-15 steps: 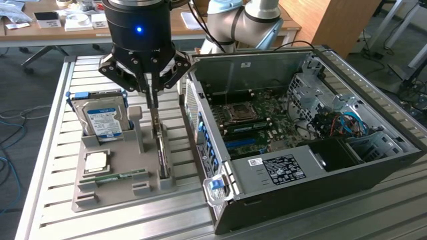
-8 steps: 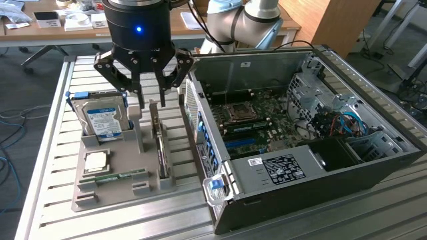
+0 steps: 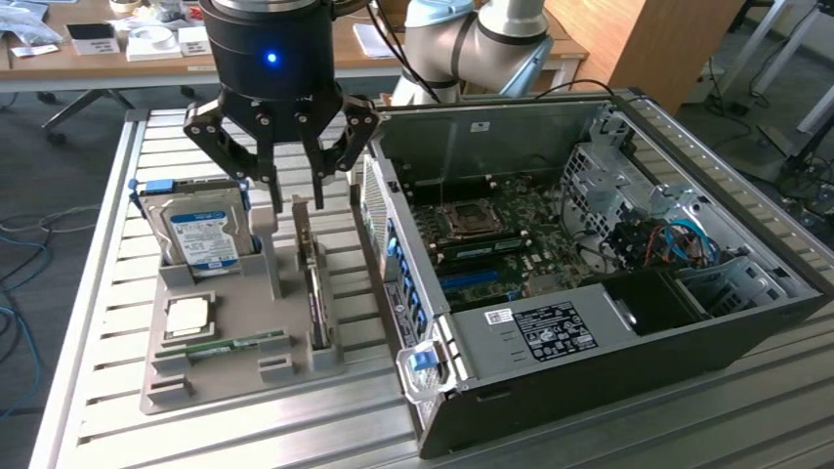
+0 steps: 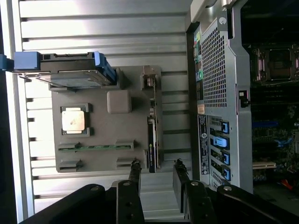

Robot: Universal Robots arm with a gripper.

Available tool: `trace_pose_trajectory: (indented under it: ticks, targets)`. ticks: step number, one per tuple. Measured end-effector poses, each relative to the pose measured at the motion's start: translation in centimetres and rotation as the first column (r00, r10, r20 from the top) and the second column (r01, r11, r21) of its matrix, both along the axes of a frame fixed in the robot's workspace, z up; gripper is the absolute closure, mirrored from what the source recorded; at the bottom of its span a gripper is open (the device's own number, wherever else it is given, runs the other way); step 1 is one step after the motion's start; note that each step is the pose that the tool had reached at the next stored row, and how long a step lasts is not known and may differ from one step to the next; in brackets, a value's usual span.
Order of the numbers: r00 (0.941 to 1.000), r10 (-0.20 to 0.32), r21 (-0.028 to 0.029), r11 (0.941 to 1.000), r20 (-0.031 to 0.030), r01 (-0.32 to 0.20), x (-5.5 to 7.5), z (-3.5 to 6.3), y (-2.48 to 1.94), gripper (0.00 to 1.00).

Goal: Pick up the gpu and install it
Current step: 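Pick up the gpu and move the gpu toward the slot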

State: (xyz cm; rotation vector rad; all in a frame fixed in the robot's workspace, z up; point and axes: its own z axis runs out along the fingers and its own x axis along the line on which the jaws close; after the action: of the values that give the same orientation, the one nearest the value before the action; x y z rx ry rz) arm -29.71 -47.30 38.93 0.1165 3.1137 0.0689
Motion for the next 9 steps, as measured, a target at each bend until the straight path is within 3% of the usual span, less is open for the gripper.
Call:
trace_pose_trajectory:
  ticks: [9]
  targets:
    - [1.0000, 0.000, 0.0000, 1.0000, 0.0000, 0.000, 0.00, -0.28, 0.00, 0.58]
